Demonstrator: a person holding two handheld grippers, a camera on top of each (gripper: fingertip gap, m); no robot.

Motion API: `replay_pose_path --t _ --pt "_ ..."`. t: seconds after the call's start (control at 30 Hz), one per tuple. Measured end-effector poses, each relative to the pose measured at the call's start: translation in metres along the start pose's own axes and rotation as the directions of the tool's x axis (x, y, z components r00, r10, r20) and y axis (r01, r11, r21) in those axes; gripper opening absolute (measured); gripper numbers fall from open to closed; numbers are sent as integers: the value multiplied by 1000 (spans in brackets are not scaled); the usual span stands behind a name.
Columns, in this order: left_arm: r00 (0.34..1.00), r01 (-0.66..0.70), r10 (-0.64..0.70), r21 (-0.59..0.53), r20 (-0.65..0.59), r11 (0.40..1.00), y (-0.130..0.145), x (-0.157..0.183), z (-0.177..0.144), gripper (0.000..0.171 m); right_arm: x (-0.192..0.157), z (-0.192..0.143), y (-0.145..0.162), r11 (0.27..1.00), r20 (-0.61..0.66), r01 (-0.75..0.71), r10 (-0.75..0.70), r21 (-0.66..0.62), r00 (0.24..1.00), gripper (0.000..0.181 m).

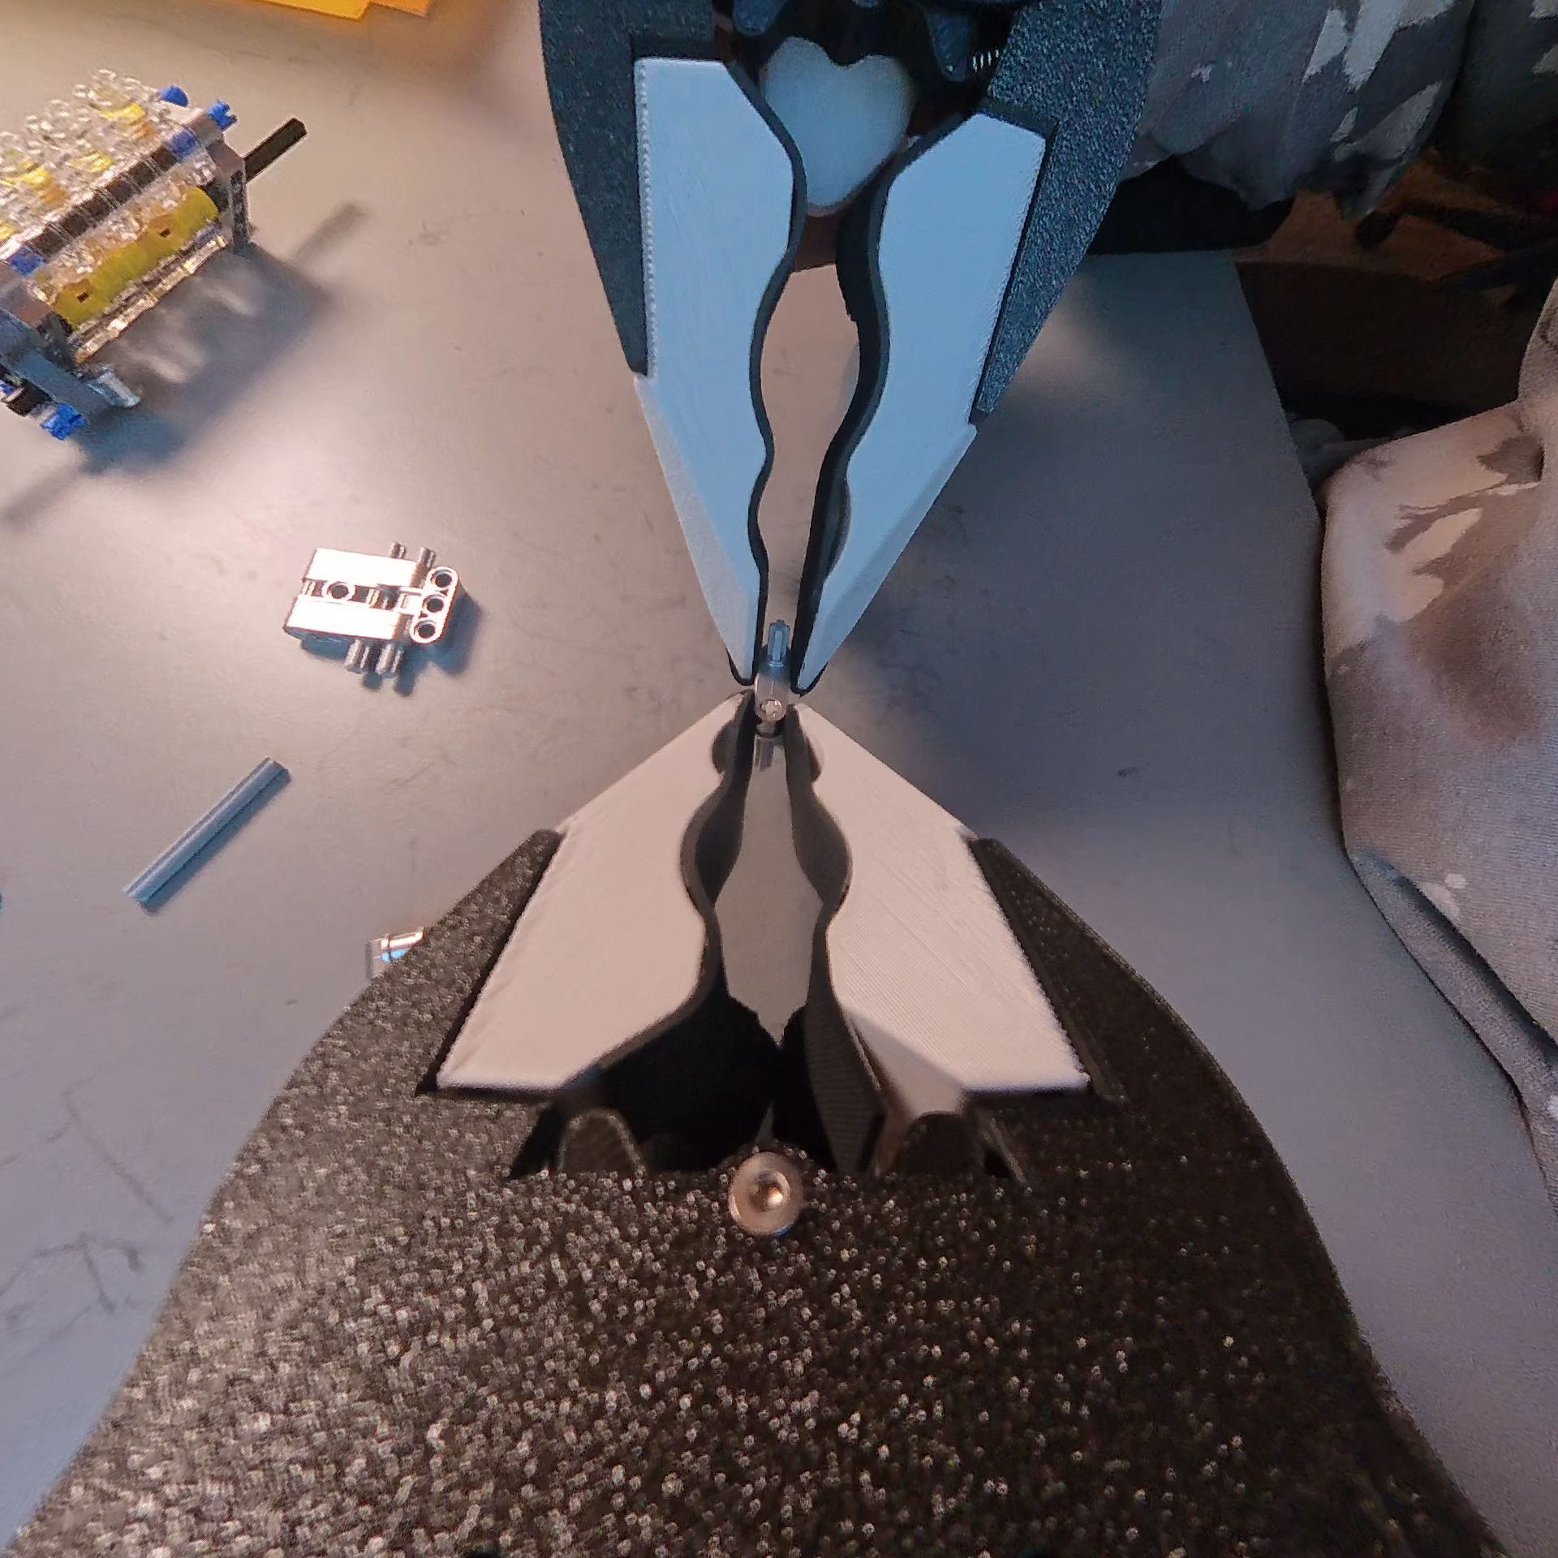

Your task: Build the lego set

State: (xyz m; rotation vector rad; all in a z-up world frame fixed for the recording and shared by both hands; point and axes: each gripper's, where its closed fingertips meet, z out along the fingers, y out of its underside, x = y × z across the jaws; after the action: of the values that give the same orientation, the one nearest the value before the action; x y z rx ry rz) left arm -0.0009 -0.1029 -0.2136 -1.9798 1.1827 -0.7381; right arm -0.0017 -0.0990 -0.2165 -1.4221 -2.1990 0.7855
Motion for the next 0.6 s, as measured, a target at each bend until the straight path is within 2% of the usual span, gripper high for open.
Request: replay_pose_path --t 0.6 --pt "1000 12 -13 -31 -3 999 6 -1 2 4 0 6 2 1000 0 -26 26 15 1000 5"
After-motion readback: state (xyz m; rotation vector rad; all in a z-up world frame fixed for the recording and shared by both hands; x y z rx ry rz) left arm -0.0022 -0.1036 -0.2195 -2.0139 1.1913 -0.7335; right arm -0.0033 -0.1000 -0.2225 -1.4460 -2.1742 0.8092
